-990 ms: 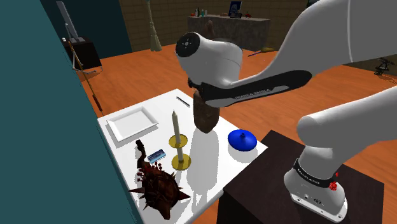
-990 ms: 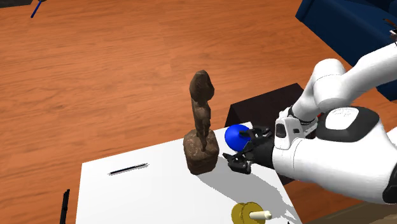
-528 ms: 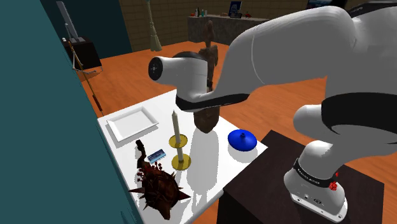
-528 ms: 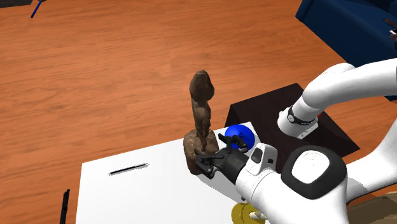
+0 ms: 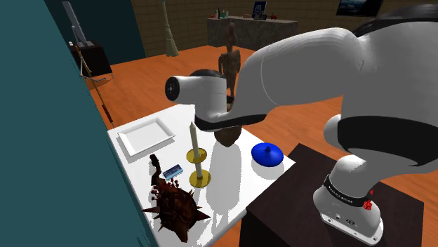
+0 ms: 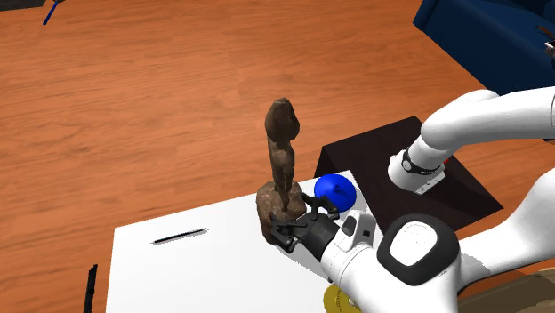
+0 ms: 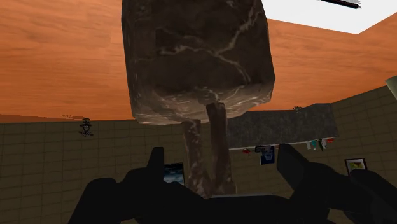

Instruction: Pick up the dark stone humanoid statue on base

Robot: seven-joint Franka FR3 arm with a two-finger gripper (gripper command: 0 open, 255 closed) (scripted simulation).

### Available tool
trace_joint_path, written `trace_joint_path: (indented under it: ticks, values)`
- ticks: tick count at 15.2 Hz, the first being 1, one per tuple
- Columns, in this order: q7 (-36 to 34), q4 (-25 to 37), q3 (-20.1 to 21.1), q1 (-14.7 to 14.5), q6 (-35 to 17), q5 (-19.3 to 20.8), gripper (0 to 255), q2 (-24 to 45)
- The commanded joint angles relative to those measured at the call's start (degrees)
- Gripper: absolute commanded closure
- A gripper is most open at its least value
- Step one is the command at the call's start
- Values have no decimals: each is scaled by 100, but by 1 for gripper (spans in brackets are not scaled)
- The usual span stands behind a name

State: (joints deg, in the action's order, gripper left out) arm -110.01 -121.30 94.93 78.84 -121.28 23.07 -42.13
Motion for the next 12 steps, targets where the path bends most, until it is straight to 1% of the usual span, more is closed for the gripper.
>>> trace_joint_path:
  ticks: [1,10,12]
  values:
    - [-16,-11,21,13,-17,-6,255,-9]
    - [-17,1,35,26,-13,-10,255,-13]
    - [57,47,-80,-52,71,20,255,36]
